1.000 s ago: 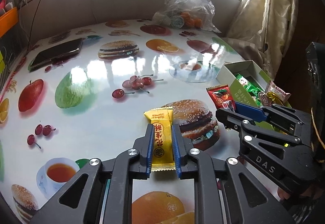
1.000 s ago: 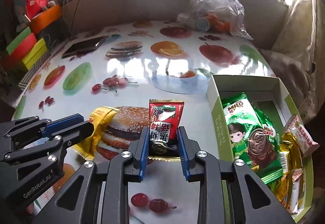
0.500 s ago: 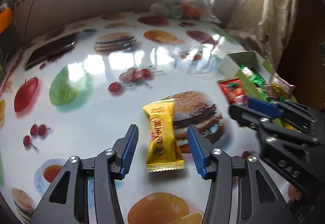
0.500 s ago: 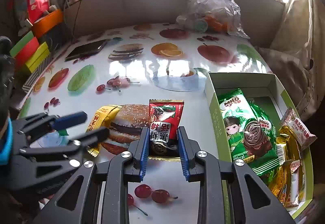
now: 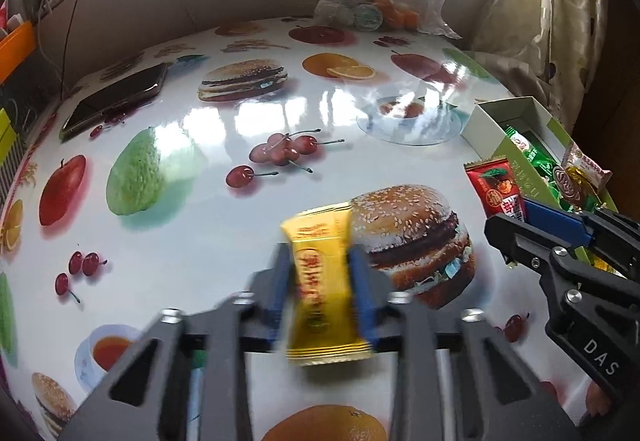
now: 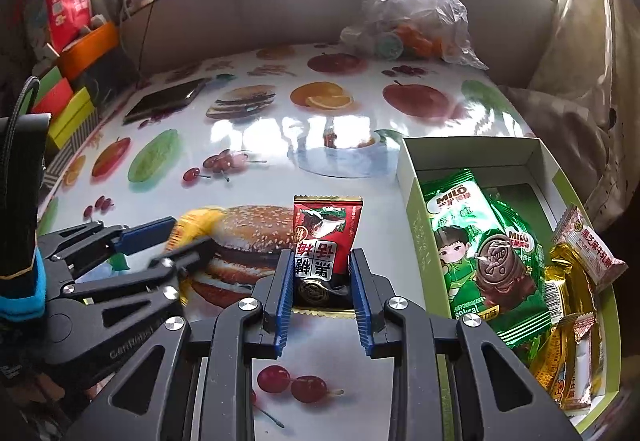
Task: Organize snacks
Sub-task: 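Carry the yellow peanut candy and red candy over the green box with both tools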
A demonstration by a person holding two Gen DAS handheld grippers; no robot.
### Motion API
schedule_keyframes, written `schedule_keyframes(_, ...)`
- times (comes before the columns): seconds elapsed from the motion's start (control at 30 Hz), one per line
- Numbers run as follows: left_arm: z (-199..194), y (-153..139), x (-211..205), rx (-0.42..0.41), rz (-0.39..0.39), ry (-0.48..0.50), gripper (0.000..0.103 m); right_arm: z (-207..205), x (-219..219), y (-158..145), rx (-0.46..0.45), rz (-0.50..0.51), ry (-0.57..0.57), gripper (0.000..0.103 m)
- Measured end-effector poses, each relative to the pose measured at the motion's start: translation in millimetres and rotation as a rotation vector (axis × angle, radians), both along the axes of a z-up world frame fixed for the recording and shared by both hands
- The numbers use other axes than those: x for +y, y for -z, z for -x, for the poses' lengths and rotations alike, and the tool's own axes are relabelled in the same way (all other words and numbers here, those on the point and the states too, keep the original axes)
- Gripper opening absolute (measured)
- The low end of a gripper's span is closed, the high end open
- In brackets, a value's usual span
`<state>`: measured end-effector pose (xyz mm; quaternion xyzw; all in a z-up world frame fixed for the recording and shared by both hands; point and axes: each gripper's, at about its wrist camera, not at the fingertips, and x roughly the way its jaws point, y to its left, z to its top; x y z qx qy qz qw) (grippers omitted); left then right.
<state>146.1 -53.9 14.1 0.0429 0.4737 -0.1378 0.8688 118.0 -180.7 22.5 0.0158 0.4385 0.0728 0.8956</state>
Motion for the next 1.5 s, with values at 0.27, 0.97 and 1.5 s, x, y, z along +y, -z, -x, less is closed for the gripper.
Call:
schedule_keyframes(0.27, 4.4, -5.1, -1.0, -0.016, 0.014, 0.004, 0.023, 3.0, -2.0, -2.4, -0.006, -0.003, 0.006, 0.026)
schedule_keyframes(0.97, 26.8, -63.4, -38.1, -0.108, 0.065, 0.089, 0.023, 32.9, -38.8, -37.5, -0.074, -0.020, 0.061, 0.026)
schedule_keyframes(1.5, 27.1, -72.6, -112.2, -0.084, 0.146, 0.223, 0.023, 59.2, -108.1, -43.3, -0.073, -0.001, 0.196, 0.026)
